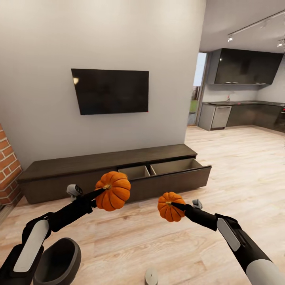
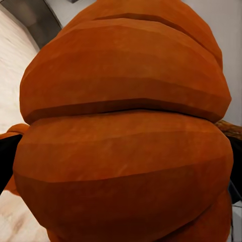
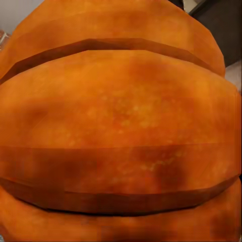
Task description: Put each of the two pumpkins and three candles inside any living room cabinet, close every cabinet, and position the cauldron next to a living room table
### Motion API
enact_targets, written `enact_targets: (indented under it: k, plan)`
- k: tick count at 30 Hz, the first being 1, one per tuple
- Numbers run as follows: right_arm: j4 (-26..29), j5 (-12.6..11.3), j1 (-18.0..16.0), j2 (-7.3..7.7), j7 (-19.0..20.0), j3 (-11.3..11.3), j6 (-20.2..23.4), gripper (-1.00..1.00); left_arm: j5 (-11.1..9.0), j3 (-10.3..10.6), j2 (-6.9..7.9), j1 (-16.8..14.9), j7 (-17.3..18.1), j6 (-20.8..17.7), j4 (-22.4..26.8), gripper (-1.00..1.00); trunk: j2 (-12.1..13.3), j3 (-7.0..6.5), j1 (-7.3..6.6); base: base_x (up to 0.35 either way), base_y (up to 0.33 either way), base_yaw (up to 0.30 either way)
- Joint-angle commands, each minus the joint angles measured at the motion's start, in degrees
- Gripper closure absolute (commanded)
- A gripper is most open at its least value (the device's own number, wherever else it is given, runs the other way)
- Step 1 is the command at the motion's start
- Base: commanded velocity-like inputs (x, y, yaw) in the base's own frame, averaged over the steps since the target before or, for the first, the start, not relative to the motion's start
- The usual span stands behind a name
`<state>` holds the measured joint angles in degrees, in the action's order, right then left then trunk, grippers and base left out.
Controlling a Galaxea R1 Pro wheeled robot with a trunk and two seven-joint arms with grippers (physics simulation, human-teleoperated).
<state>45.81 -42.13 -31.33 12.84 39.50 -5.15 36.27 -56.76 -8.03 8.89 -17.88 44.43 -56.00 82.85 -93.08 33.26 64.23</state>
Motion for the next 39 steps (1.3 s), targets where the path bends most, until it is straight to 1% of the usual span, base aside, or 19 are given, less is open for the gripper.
enact_targets:
  k: [1, 16, 29, 39]
  plan:
    - [0.0, -0.9, 0.0, 0.06, 0.0, -0.1, 0.4, 1.0, -0.5, -0.1, -0.01, 0.0, 0.2, -0.4, 0.0, 1.0, 0.0, 0.05, -0.01, 0.0, -0.28, 0.0]
    - [0.0, -1.2, 0.0, 0.07, 0.0, -0.1, 0.4, 1.0, -0.5, 0.3, -0.01, 0.0, 0.2, -0.4, 0.0, 1.0, 0.0, 0.04, -0.01, 0.0, -0.28, -0.016]
    - [0.0, -1.2, 0.0, 0.08, 0.1, -0.1, 0.4, 1.0, -0.5, 0.3, -0.03, 0.0, 0.2, -0.4, 0.0, 1.0, 0.0, -0.23, -0.01, 0.026, -0.28, -0.259]
    - [0.0, -1.2, 0.0, 0.08, 0.1, -0.1, 0.4, 1.0, -0.5, 0.4, -0.07, 0.0, 0.2, -0.4, 0.0, 1.0, 0.0, -0.47, -0.01, 0.158, -0.279, -0.277]
